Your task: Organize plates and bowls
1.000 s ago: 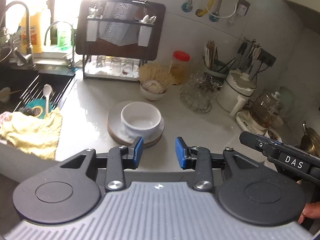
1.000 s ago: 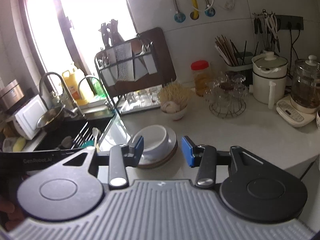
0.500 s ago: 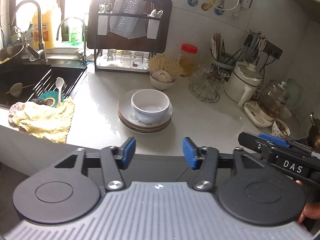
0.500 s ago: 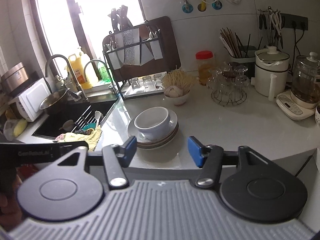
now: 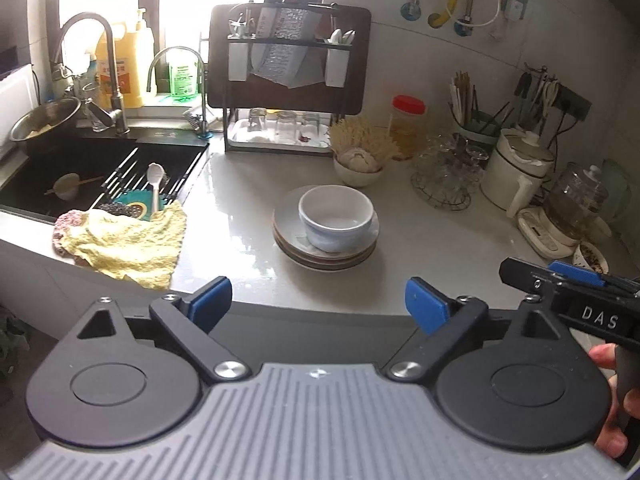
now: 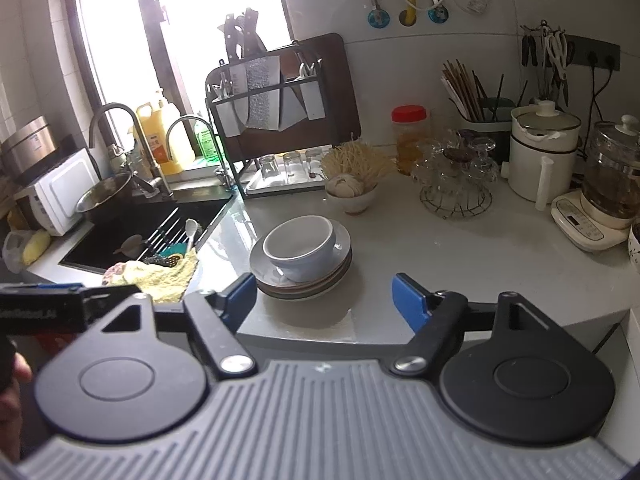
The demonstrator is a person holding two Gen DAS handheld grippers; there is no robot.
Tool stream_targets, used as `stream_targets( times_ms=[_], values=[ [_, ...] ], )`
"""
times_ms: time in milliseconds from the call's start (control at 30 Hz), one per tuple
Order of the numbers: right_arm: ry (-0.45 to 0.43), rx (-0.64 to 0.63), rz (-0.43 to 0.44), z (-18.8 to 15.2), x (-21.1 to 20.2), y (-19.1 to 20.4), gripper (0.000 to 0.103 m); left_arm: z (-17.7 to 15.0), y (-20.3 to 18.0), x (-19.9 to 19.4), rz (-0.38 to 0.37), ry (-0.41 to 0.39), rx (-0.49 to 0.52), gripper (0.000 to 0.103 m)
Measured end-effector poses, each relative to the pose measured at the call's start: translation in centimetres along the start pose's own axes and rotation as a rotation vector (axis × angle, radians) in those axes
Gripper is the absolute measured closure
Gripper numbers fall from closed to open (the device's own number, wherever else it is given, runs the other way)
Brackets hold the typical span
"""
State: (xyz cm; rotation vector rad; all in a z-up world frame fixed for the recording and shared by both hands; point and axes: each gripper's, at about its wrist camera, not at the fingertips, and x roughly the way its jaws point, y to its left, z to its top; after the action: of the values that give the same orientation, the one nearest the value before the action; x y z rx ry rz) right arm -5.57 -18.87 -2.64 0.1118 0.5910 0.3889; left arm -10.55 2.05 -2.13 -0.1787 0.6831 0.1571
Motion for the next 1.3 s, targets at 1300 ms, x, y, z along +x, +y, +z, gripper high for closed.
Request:
stream_targets(
  times_ms=[1300],
  values=[
    [-0.019, -0.042, 0.03, -0.4, -1.5, 0.4, 0.016, -1.2, 0.0, -1.9, 0.037, -0.045, -0.028, 0.003]
  ],
)
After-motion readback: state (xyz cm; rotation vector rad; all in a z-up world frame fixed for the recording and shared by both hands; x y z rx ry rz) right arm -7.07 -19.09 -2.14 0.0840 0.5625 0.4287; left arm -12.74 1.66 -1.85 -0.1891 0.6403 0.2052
